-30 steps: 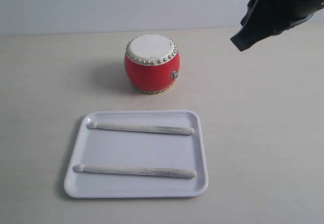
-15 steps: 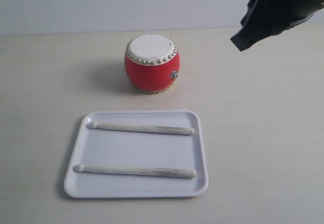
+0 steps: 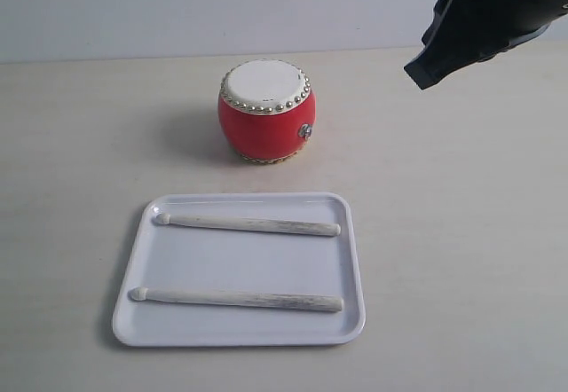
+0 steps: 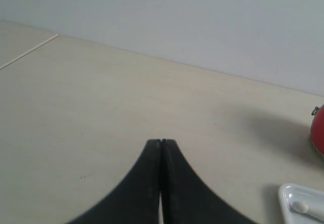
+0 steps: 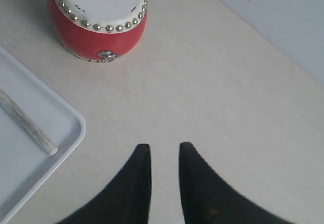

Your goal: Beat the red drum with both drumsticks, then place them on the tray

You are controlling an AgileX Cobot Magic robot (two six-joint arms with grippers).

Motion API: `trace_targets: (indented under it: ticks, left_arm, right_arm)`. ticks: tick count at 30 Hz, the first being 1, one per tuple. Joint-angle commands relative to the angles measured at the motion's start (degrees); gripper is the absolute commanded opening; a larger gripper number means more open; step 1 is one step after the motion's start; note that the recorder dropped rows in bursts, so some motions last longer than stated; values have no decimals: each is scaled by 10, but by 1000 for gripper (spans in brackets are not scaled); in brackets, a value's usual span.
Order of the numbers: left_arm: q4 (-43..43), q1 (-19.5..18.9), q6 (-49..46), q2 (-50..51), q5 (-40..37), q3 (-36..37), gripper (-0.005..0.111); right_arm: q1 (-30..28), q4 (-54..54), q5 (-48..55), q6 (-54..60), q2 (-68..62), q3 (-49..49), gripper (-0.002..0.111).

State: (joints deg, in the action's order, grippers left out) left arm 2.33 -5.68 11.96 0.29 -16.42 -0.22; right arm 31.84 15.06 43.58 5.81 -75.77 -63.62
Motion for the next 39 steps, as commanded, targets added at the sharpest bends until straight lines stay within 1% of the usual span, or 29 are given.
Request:
trace_targets:
  ticks: [1, 36, 39]
  left_arm:
    - [-2, 5, 5, -3, -16, 2, 0]
    - [-4, 5, 5, -3, -16, 2, 0]
    - [-4, 5, 5, -3, -28, 2, 0]
  right_arm:
    - [-3, 0, -8, -1, 4, 4, 20]
    - [-3, 0, -18, -1, 4, 4, 20]
    - [-3, 0, -18, -1, 4, 4, 20]
